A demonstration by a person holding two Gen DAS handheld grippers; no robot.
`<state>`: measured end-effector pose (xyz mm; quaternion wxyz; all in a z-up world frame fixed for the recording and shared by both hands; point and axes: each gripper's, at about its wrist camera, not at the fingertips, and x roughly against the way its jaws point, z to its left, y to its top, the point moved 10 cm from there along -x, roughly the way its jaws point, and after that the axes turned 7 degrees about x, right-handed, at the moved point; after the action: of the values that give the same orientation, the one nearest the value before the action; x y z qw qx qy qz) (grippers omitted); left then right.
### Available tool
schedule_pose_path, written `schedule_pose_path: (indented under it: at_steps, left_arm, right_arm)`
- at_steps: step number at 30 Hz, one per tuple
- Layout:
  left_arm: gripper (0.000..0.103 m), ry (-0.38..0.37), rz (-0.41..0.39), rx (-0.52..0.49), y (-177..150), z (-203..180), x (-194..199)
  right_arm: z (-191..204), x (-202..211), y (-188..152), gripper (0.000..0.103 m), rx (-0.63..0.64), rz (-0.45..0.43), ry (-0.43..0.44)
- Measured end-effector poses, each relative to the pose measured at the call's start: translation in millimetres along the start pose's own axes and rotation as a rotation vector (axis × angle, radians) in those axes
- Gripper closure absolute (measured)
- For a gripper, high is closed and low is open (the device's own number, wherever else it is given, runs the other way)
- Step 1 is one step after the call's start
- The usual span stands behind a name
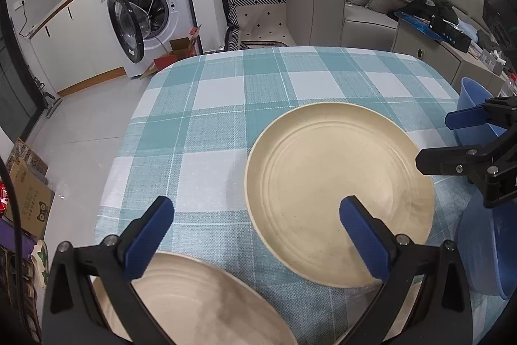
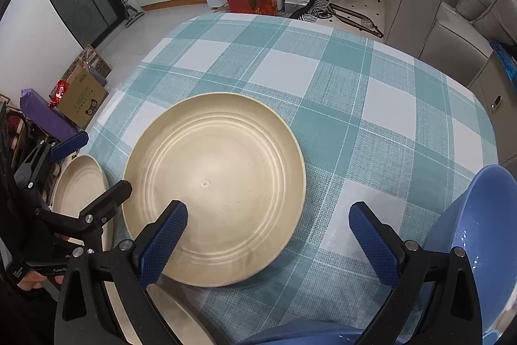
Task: Organize plates and bowls
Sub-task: 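Lower the left gripper onto a cream plate rim while the right gripper lowers onto another rim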
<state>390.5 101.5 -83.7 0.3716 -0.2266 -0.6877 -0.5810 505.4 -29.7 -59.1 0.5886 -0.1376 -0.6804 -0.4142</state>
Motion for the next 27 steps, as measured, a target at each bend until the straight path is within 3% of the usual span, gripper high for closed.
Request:
schedule_pose_path:
  at_steps: [18,27]
  left_arm:
    - [0.003,-0.009,0.031,-0.018,-6,-6,-13]
    - [0.014,-0.025,0.054,-0.016,-9,-9,-20]
  right_arm:
    - [-8,-18,-5,0.009,0.014,0.035,-0.034]
    - [-11,-24,-7,0.012,0.04,0.051,-0.065]
